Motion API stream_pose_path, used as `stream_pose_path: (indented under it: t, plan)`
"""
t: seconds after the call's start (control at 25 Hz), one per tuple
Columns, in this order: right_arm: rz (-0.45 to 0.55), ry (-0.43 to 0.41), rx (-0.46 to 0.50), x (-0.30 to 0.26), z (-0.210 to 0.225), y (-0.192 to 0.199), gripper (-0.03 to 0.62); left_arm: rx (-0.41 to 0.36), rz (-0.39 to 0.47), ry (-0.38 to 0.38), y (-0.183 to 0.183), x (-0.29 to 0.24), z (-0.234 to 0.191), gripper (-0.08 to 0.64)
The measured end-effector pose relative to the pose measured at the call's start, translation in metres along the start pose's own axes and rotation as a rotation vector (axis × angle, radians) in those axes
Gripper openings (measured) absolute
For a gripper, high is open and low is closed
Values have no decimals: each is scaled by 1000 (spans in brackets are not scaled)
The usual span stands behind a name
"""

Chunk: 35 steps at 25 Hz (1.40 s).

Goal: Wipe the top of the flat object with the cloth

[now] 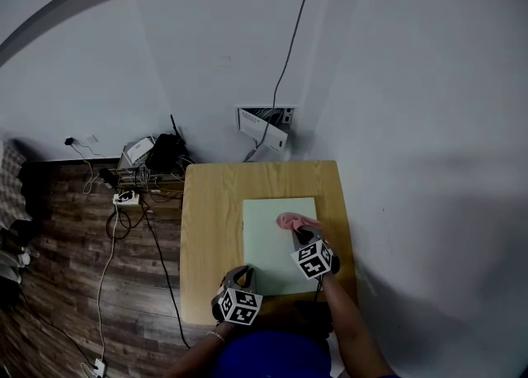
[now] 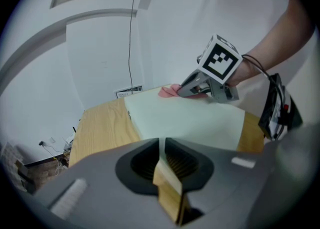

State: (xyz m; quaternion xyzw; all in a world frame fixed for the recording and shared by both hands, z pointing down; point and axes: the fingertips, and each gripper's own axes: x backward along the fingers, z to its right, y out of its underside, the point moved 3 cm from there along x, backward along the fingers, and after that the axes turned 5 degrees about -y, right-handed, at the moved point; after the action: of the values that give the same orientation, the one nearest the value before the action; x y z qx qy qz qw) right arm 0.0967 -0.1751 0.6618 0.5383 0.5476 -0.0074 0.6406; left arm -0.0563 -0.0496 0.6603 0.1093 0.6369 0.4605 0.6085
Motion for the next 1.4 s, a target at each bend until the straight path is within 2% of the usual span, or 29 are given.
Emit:
stream_pose_path:
  t: [0.28,0.56,1.08,1.4]
  plan:
    - [-14,49,-35,10,15,13,14,-5,1,1,0,0,0,26]
    - [-3,80,-110,17,25,25,14,-5,4,0,0,0,1,26]
    - [5,93,-126,16,24,26,14,-3,6,0,1,-1,1,25]
    - [100,94,-237,29,24,17,15,-7,8,1,-1,2,0,23]
